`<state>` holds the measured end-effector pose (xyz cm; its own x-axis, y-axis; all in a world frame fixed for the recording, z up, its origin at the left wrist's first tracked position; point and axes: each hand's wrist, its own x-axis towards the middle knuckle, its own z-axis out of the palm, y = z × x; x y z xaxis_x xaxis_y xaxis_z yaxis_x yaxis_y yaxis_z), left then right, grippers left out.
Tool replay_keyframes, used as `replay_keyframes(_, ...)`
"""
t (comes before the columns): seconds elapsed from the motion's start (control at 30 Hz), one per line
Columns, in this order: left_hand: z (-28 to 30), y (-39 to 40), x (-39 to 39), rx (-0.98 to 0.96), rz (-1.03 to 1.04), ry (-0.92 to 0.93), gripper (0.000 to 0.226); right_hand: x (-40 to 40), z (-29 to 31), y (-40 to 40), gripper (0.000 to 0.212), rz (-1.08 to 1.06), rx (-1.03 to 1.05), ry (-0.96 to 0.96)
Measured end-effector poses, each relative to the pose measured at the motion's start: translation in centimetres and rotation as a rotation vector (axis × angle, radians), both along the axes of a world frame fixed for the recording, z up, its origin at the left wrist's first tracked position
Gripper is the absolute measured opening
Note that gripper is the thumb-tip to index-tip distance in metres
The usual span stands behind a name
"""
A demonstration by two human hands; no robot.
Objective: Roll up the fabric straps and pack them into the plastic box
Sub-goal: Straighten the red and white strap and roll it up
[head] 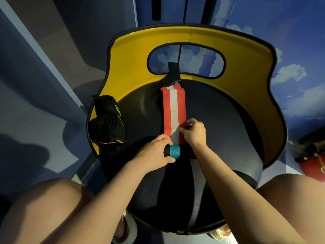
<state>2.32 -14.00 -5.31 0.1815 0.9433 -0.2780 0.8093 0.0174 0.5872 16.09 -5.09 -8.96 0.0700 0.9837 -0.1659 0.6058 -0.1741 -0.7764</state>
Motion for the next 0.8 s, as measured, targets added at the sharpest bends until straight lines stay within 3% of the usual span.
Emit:
replay_keyframes(0.17,0.0,0.0,0.2,-0.011,-0.008,-0.008,0.046,0.0,0.6,0.2,0.045,0.010,-0.024,0.013)
replay_keyframes(0.33,0.2,0.1,0.3,0.024,-0.041,0.061,0.045,0.9,0.9,-0.3,0.045,0.170,0.034,-0.105)
replay_keyframes(0.47,0.7,0.4,0.5,0.020,-0.050,0.161,0.050,2.1,3.6,-1.4,0.037,0.496,0.183,-0.368)
replay_keyframes(0.57,1.3,0.8,0.7,-0.010,-0.056,0.238,0.055,3.0,5.6,-2.9,0.030,0.827,0.160,-0.510)
replay_keyframes(0.7,1.8,1.4,0.7,-0.109,0.010,0.195,0.061,4.1,5.5,-4.5,0.062,0.971,0.157,-0.570)
replay_keyframes(0.8,1.9,1.8,0.6,-0.174,-0.020,0.177,0.064,4.0,4.3,-4.7,0.068,0.963,0.175,-0.556)
